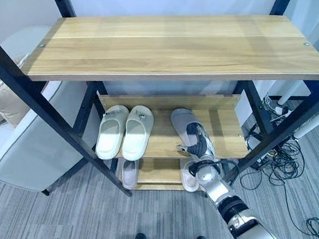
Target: Arrange the slippers neatly on the shoe rack.
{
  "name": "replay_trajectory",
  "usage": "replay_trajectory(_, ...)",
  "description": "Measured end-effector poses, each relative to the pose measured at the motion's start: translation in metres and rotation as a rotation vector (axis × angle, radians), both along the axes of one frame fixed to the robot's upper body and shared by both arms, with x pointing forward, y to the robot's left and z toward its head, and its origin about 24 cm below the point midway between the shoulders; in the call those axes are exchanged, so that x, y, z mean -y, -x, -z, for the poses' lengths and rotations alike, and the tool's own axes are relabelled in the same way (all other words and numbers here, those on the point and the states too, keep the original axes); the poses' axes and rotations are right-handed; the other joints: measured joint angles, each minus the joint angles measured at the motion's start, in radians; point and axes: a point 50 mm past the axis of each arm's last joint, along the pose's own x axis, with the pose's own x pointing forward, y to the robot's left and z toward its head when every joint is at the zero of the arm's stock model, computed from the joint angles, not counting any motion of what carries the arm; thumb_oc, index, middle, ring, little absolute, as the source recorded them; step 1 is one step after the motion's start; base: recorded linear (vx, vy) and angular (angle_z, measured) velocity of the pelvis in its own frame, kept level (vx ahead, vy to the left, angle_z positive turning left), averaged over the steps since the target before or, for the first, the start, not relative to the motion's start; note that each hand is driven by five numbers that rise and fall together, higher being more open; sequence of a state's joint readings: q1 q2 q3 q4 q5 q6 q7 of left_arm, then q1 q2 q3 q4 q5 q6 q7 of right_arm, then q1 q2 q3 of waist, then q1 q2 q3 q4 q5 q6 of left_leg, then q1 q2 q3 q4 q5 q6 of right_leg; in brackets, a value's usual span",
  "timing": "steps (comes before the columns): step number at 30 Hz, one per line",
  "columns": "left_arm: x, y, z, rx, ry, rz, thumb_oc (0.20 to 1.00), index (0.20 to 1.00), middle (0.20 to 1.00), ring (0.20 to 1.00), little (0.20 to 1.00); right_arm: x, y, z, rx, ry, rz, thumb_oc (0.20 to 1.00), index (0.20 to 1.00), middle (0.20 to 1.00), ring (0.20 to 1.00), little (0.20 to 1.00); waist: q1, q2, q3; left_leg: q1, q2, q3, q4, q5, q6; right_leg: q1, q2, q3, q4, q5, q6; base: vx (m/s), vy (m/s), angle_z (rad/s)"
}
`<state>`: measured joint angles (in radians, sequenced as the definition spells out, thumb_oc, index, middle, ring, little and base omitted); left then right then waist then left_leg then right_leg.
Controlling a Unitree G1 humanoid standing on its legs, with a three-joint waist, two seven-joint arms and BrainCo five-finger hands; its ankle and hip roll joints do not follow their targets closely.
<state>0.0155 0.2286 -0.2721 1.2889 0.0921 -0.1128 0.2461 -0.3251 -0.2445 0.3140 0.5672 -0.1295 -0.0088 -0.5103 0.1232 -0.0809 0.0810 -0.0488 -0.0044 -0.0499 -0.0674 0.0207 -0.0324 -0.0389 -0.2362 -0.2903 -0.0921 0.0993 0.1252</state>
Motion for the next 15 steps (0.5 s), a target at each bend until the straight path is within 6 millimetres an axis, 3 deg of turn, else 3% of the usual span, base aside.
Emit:
replay_trajectory(8,-0.001,0.006,0.001,-0.011,-0.002,-0.013,1.000,1.000,1.000,1.000,1.000,0.014,0.016,-0.014,0.112,-0.151,0.055,1.000,1.000,1.000,1.000,1.000,-0.023,0.003,0.002,0.018,0.003,0.008,-0.024,0.010,-0.001,0.001,0.001,0.004,0.000,0.001,0.002,0.01,-0.007,-0.02)
replay_trajectory(15,0.002,0.004,0.001,-0.006,0.005,-0.007,1.000,1.000,1.000,1.000,1.000,0.038,0.016,-0.014,0.115,-0.108,0.121,1.000,1.000,1.000,1.000,1.000,-0.022,0.020,0.017,0.018,0.007,0.011,-0.024,0.010,-0.001,0.001,0.001,0.005,-0.001,0.002,0.004,0.03,-0.025,-0.01)
